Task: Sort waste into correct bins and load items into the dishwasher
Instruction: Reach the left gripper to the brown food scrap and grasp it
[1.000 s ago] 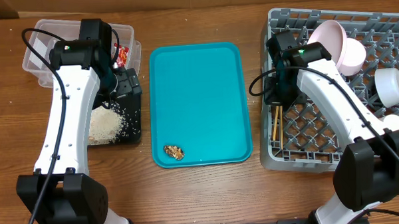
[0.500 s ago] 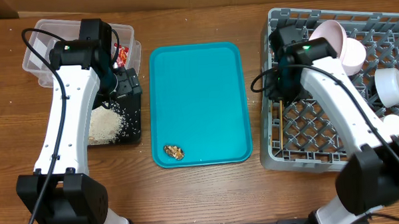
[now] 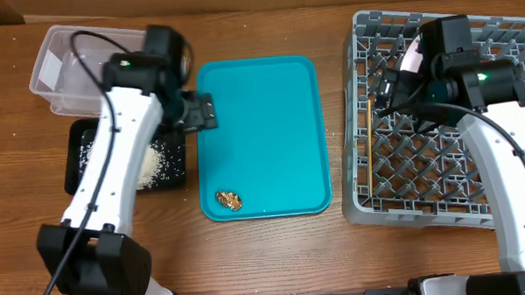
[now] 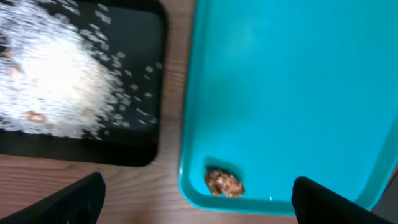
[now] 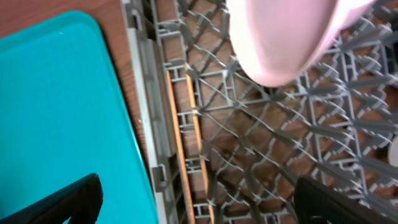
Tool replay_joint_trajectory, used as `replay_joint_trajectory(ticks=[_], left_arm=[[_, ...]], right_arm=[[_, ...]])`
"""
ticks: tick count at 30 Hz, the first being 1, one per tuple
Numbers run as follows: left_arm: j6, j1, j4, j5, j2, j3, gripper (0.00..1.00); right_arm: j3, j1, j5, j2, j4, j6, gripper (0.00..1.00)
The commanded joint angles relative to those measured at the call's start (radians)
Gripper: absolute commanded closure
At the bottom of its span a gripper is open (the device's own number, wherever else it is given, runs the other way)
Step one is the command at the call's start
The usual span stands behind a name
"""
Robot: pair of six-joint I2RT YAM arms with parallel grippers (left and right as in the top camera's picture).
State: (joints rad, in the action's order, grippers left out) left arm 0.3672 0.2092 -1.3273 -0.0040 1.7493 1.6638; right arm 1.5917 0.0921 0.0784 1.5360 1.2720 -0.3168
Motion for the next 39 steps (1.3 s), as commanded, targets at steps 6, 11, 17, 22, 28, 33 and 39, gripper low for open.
replay_joint_trajectory(ticks=[6,11,17,22,28,33,39], left_arm=[[0.024,0.140,0.024,0.018,-0.016,-0.241,0.01],[0.086,0.180,0.103,0.034,-0.016,-0.413,0.00],[0.045,0.186,0.286,0.144,-0.016,-0.542,0.02],[0.022,0.186,0.346,0.143,-0.016,-0.558,0.03],[0.031,0.186,0.357,0.143,-0.016,-0.562,0.04],[0.067,0.186,0.381,0.143,-0.016,-0.603,0.04],[0.068,0.186,0.425,0.154,-0.016,-0.641,0.04]], right_arm=[[0.018,-0.050,0.009,-0.007,0.003,0.003,0.00],[0.018,-0.051,0.009,-0.007,0.005,0.003,0.00],[0.018,-0.053,0.009,-0.007,0.006,0.003,0.00],[0.018,-0.053,0.009,-0.007,0.009,0.003,0.00],[0.018,-0.053,0.009,-0.007,0.010,0.004,0.00],[0.018,-0.053,0.009,-0.007,0.013,0.003,0.00],[0.018,-0.053,0.009,-0.007,0.012,0.003,0.00]])
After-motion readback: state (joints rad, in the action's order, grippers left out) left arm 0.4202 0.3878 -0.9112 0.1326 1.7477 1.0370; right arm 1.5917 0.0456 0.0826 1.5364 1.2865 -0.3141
